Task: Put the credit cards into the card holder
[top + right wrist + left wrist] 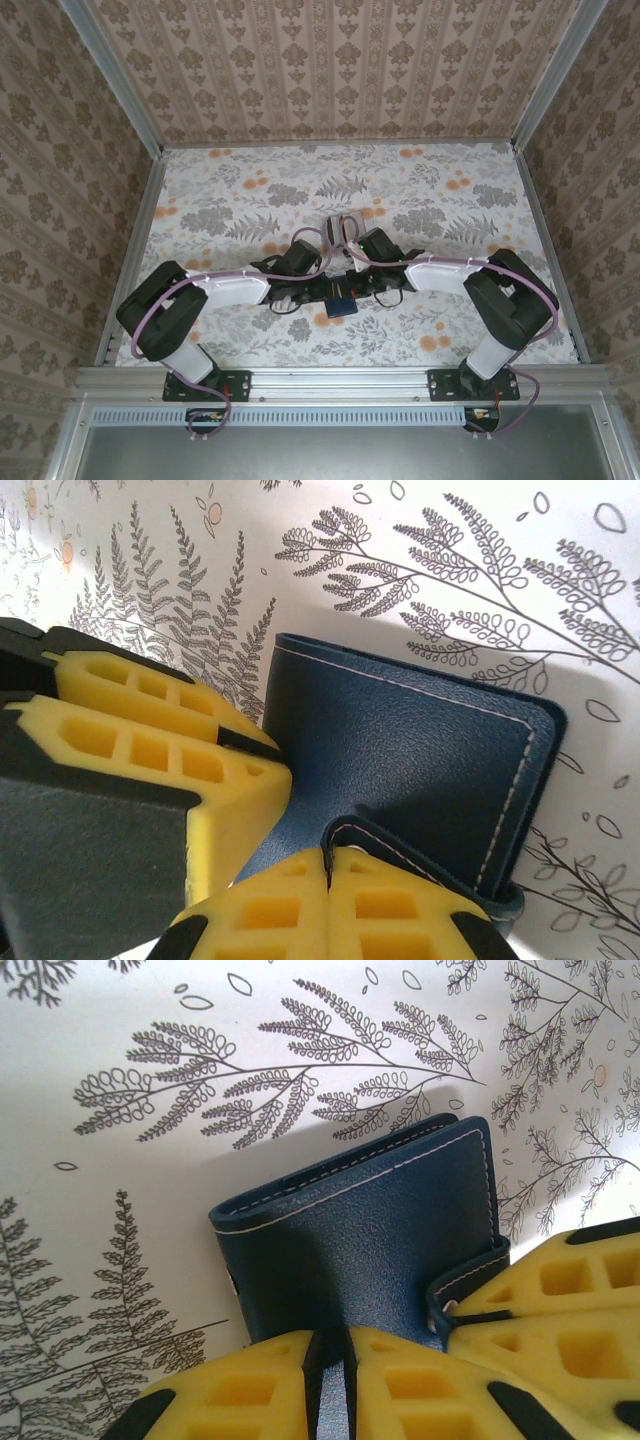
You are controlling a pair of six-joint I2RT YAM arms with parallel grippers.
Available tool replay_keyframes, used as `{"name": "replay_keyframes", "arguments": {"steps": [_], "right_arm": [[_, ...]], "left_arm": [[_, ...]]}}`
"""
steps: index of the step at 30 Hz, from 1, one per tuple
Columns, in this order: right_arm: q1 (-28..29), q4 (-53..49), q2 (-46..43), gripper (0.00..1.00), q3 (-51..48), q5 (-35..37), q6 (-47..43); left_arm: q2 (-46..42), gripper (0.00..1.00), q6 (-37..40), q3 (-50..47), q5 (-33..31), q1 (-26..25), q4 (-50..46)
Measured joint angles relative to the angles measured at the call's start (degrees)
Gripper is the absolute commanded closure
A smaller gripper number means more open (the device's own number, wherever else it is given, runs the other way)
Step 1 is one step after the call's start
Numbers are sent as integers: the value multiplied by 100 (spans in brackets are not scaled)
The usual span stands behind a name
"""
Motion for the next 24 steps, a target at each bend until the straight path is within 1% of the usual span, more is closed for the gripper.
{"name": "replay_keyframes", "arguments": {"steps": [8,12,16,24], "right_arm": [[55,-247,-35,100,66,17,-46],[57,-575,-181,100,103,26,-133],[57,-922,-195,100,374,50,-225],[57,-1108,-195,100,483,87,-354]], "left_arm": [[0,82,-39,-4,72,37,17],[22,83,-37,-4,87,37,74],[22,83,-39,-28,90,37,90],[9,83,-39,-42,87,42,98]]}}
